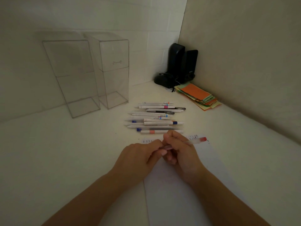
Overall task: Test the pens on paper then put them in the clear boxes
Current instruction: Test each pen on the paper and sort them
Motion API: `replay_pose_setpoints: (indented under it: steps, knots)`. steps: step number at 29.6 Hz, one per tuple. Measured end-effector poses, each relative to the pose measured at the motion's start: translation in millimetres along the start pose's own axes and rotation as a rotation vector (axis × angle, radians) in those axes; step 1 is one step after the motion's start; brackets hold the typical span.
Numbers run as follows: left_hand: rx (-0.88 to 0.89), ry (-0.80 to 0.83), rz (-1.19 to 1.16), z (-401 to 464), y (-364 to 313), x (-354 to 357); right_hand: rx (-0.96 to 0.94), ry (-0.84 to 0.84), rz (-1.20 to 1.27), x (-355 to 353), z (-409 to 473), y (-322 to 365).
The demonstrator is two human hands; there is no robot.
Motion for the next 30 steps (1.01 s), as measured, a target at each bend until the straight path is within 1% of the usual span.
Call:
replay_pose_setpoints:
  steps: [2,5,8,9,12,14,16,17,19,22,23,24,25,27,29,30]
  knots:
    - [-0.018,0.005,-0.032,0,1,0,-0.005,-0.006,-0.006,0,0,0]
    - [-0.081,0.077,-0.173,-1,2,1,-0.025,-0.042,-0.009,1,-2,2]
    - [-0.217,0.096,-0.292,0,10,-1,-0.09,-0.2,0.01,-6,-3,12]
    - [-0.235,0.084,-0.296,-1,13,-2,-0.128,-0.253,0.019,-9,-3,16]
    - [-0.2,0.119,-0.18,-4,12,-1,-0.203,-0.386,-0.029,-15,-3,24]
    - [-0.152,0.193,-0.033,-4,9,4,-0.177,-0.481,-0.071,-21,-3,27]
    - [-0.097,0.243,0.14,-4,9,11,-0.129,-0.549,-0.015,-27,-3,31]
    - [-0.096,0.266,0.205,-3,11,13,-0.104,-0.568,0.015,-29,-3,35]
    - [-0.128,0.297,0.241,-4,17,14,-0.067,-0.561,0.106,-34,-4,43]
    - [-0.138,0.385,0.254,-7,23,13,-0.021,-0.467,0.347,-37,-4,55]
    - [-0.135,0.415,0.26,-8,26,13,-0.009,-0.435,0.362,-38,-4,58]
    - [-0.13,0.451,0.267,-8,28,11,0.001,-0.407,0.307,-40,-3,60]
    - [-0.134,0.488,0.271,-9,31,9,0.01,-0.378,0.191,-41,-1,59]
    - [-0.142,0.534,0.268,-9,38,7,0.029,-0.308,-0.129,-44,5,53]
    - [-0.149,0.501,0.24,-10,41,5,0.024,-0.266,-0.433,-47,12,44]
    - [-0.144,0.428,0.204,-9,41,4,0.002,-0.262,-0.53,-48,15,42]
Point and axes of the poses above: each hand's wrist, its own z-axis towards the middle knuckle, its own x-axis out of the palm, y = z × x, the point moved 4 cm from there along z, towards the middle knuckle, and after that the axes turned 15 degrees about z, right-handed, at the moved point
